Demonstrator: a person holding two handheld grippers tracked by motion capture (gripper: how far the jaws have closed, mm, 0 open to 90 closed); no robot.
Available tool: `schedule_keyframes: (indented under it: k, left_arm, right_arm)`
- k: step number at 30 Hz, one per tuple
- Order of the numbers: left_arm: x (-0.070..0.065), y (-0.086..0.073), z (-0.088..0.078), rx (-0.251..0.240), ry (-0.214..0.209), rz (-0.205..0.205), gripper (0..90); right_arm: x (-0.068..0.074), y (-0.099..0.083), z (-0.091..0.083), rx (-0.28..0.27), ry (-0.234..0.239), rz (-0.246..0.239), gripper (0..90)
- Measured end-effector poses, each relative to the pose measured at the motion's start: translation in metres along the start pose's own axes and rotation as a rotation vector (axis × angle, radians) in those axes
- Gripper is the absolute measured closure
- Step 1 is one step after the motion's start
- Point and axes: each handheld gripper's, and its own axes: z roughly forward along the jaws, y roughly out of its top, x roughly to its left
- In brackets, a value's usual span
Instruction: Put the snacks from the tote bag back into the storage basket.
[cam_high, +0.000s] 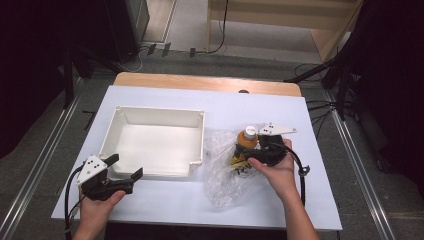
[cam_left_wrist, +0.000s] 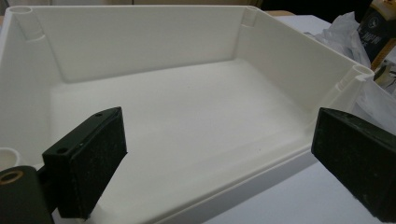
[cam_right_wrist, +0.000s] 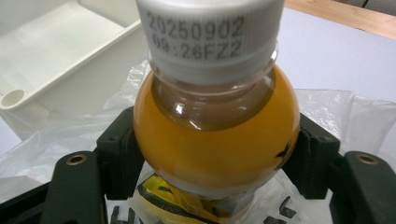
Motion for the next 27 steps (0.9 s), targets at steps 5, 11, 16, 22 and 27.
schedule_keyframes:
  k: [5, 11, 16, 22, 27]
  left_arm:
    - [0.001, 0.0, 0.0, 0.001, 0.003, -0.007, 3.6]
    - [0.003, -0.001, -0.002, -0.001, 0.01, -0.008, 3.6]
    - [0.004, -0.001, -0.003, -0.005, 0.012, -0.011, 3.6]
    - [0.005, -0.001, -0.003, -0.005, 0.015, -0.011, 3.9]
    - [0.006, -0.001, -0.004, -0.008, 0.019, -0.016, 4.1]
  right_arm:
    - [0.0, 0.001, -0.002, 0.003, -0.004, -0.004, 31.5]
    - [0.001, 0.008, -0.01, -0.009, -0.003, -0.013, 31.5]
    - [0.005, 0.016, -0.018, -0.017, -0.007, -0.019, 31.5]
    - [0.01, 0.024, -0.028, -0.037, -0.007, -0.02, 31.5]
    - [0.012, 0.029, -0.033, -0.049, -0.005, -0.023, 31.5]
